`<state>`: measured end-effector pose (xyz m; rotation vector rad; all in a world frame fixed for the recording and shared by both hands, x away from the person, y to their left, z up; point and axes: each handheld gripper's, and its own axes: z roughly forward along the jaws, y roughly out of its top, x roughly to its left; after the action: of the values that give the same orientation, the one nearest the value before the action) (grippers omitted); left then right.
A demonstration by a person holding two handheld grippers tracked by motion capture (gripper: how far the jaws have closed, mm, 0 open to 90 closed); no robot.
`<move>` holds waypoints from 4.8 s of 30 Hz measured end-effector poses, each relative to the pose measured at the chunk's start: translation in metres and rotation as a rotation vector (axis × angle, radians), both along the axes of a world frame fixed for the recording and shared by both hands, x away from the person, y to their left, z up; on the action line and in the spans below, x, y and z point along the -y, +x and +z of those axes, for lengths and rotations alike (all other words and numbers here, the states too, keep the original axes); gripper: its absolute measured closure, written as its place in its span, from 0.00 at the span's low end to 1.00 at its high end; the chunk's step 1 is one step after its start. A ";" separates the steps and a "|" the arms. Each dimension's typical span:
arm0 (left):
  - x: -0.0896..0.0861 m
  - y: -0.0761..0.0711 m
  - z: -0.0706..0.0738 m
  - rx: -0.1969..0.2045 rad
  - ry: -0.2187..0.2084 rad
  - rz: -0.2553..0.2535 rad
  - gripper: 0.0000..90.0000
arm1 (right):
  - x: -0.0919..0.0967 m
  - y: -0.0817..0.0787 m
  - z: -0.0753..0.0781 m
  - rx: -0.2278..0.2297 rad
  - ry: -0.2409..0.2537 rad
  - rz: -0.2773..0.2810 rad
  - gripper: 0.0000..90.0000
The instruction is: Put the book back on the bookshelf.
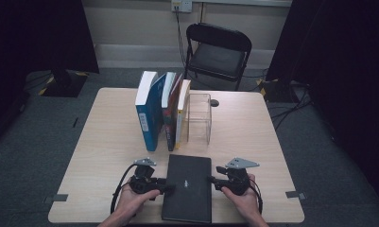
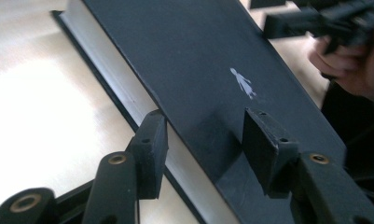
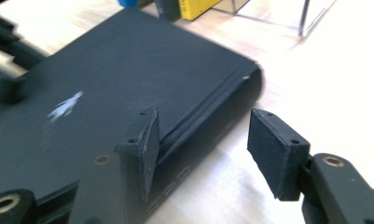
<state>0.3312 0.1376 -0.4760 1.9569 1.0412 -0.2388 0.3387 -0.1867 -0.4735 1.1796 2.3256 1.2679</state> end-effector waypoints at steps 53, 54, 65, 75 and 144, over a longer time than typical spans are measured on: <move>0.001 0.013 -0.009 -0.075 -0.120 0.178 0.49 | 0.000 -0.004 -0.002 0.029 0.004 -0.039 0.46; 0.000 0.013 -0.009 -0.078 -0.123 0.181 0.49 | 0.000 -0.004 -0.002 0.029 0.004 -0.039 0.46; -0.008 0.010 -0.006 -0.121 -0.211 0.157 0.55 | -0.001 -0.004 -0.002 0.028 0.003 -0.040 0.46; 0.011 0.002 -0.005 -0.127 -0.196 0.085 0.54 | 0.000 -0.004 -0.002 0.031 0.005 -0.044 0.46; 0.008 0.006 -0.014 -0.253 -0.293 0.112 0.53 | 0.004 -0.010 0.000 -0.012 0.017 -0.018 0.46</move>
<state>0.3368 0.1300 -0.4899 1.6272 1.2005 -0.5558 0.3286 -0.1902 -0.4740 1.2134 2.3120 1.2804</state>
